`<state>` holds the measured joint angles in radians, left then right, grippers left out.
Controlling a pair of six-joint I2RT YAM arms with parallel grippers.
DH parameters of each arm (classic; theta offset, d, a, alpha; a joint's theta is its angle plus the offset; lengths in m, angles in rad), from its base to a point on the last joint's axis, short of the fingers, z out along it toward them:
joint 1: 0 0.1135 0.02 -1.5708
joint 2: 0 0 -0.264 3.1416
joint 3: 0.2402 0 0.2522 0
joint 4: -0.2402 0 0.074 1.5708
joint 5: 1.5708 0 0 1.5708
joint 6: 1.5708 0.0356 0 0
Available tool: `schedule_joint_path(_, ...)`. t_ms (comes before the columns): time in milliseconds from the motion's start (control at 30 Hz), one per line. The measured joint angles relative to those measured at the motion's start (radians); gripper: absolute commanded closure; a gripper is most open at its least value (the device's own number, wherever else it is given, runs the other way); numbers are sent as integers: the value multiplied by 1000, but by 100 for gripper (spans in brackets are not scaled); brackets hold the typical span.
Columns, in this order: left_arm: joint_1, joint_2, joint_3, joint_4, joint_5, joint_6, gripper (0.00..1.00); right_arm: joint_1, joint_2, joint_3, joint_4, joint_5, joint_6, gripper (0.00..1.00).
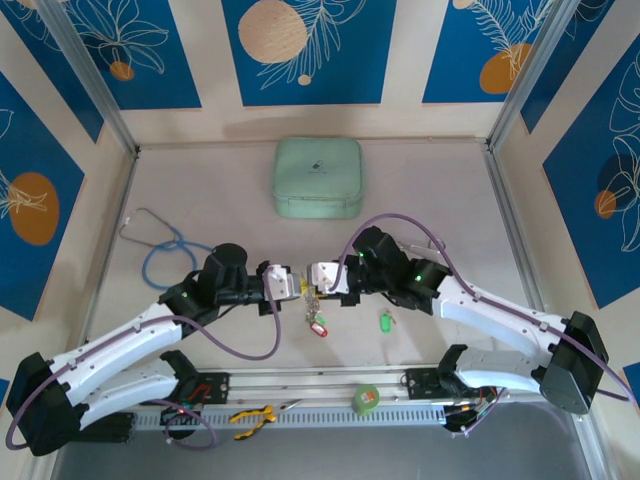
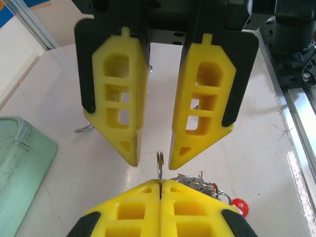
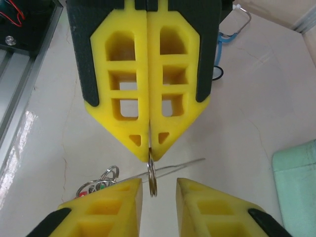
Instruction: Put the keys on the keyring
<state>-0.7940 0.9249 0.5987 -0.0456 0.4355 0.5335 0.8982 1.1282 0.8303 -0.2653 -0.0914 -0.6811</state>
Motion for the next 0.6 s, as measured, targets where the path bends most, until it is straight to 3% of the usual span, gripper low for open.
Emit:
schedule_joint_path(100, -2, 0, 0, 0, 0, 0, 100, 5, 15, 0, 10, -3, 3, 89)
schedule_joint_path(167, -3, 0, 0, 0, -4, 0, 100, 6, 19, 0, 10, -8, 9, 100)
schedule_joint_path(300, -3, 0, 0, 0, -11, 1, 98, 5, 21, 0, 10, -13, 6, 100)
schedule_joint_path(367, -4, 0, 0, 1, -18, 8, 65, -1, 20, 0, 11, -22, 9, 100)
schedule_joint_path(433, -7, -8, -2, 5, -35, 8, 59, -19, 13, -4, 19, -51, 19, 100)
schedule_joint_path(600, -7, -95, -92, 102, -63, -16, 65, -105, -70, -74, 79, -198, 56, 100)
